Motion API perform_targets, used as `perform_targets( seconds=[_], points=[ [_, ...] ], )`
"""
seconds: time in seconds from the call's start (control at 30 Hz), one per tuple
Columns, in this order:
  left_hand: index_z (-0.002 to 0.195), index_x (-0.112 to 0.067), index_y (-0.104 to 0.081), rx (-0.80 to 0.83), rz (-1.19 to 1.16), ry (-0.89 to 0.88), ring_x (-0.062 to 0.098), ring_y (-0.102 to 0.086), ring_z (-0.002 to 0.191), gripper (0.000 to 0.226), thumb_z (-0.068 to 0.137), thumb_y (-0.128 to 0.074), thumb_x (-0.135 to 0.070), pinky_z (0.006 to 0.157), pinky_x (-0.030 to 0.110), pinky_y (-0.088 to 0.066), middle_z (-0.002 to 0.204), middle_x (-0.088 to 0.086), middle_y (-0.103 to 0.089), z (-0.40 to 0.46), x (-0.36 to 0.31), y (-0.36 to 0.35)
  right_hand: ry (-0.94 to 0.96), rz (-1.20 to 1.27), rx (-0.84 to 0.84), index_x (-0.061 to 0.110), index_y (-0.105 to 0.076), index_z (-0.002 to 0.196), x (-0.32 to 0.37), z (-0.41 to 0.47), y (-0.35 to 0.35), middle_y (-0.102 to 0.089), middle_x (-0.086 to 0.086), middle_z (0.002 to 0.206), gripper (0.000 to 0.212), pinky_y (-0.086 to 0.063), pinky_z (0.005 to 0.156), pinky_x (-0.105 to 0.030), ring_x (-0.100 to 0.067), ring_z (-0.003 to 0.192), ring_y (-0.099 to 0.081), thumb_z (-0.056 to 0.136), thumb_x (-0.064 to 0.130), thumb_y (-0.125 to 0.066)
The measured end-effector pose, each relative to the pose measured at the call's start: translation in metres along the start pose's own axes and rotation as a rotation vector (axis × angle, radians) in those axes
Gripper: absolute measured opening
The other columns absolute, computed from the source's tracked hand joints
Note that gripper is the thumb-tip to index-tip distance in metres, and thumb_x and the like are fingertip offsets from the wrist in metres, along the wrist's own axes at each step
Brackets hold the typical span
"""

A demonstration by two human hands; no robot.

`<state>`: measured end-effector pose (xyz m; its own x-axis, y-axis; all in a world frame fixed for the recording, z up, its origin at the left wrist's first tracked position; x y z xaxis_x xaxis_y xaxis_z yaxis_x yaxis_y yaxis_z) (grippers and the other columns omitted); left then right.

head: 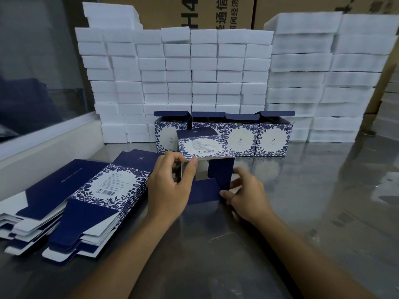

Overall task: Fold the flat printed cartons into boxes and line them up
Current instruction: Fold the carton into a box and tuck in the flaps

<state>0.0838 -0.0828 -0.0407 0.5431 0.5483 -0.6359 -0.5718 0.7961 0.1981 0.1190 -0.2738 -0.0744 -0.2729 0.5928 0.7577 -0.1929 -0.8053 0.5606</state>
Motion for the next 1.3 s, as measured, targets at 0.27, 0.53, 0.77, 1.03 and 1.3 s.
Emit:
perform_targets(
  seconds=[0.27, 0.53, 0.77, 1.03, 1.3],
  points=[
    [0.095, -0.015, -0.055, 0.059, -0.089, -0.001, 0.013, -0.056, 0.082, 0.042, 0.088, -0.047, -0.056, 0.064, 0.016, -0.043, 0.094, 0.002, -0.056, -0.003, 0.003, 0.000, 0.274, -0.065, -0.097, 0.060, -0.033, 0.138, 0.019, 0.001, 0.007, -0.052, 0.011, 0.069, 0.045, -0.046, 0.066, -0.039, -0.011, 0.070, -0.054, 0.094, 0.066, -0.031],
    [0.130, -0.045, -0.033, 0.341, -0.408, 0.161, 0.016, -0.033, 0.140, 0.072, 0.074, -0.030, -0.091, 0.116, 0.047, -0.027, 0.148, -0.001, -0.036, -0.019, 0.004, -0.019, 0.263, 0.287, -0.294, 0.036, -0.055, 0.081, 0.034, -0.006, 0.009, -0.045, 0.004, 0.105, 0.024, -0.052, 0.087, -0.037, -0.003, 0.102, -0.048, 0.090, 0.056, -0.046],
    [0.135, -0.047, -0.020, 0.254, -0.196, 0.134, -0.002, -0.029, 0.137, 0.044, 0.094, -0.033, -0.055, 0.113, 0.020, -0.024, 0.144, -0.026, -0.030, -0.019, 0.010, -0.025, 0.268, 0.337, -0.341, 0.032, -0.054, 0.076, 0.038, -0.006, 0.011, -0.053, -0.012, 0.106, 0.023, -0.038, 0.077, -0.003, 0.010, 0.095, -0.047, 0.091, 0.048, -0.050],
    [0.078, -0.016, -0.035, 0.117, 0.157, -0.107, 0.009, -0.037, 0.057, 0.035, 0.099, -0.037, -0.044, 0.052, 0.021, -0.027, 0.068, -0.009, -0.036, -0.010, 0.012, -0.005, 0.258, 0.405, -0.322, 0.026, -0.058, 0.078, 0.034, -0.003, 0.008, -0.053, -0.005, 0.103, 0.022, -0.043, 0.074, -0.006, 0.006, 0.089, -0.052, 0.100, 0.028, -0.055],
    [0.075, -0.016, -0.035, 0.128, 0.229, -0.171, 0.020, -0.033, 0.053, 0.026, 0.100, -0.040, -0.024, 0.052, 0.030, -0.027, 0.064, -0.007, -0.035, -0.006, 0.007, -0.001, 0.232, 0.424, -0.293, 0.017, -0.059, 0.078, 0.033, -0.001, 0.009, -0.053, -0.009, 0.104, 0.025, -0.043, 0.070, -0.006, 0.005, 0.082, -0.053, 0.101, 0.026, -0.056]
  ],
)
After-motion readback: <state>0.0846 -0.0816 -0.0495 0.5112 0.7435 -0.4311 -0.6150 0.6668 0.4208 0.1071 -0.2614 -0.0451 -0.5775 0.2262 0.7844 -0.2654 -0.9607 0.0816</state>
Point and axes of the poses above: each hand's wrist, its own z-axis towards the middle knuckle, its own y-axis out of the back of the hand, x = y × z, the point moved 2 cm from there along z, towards the middle knuckle
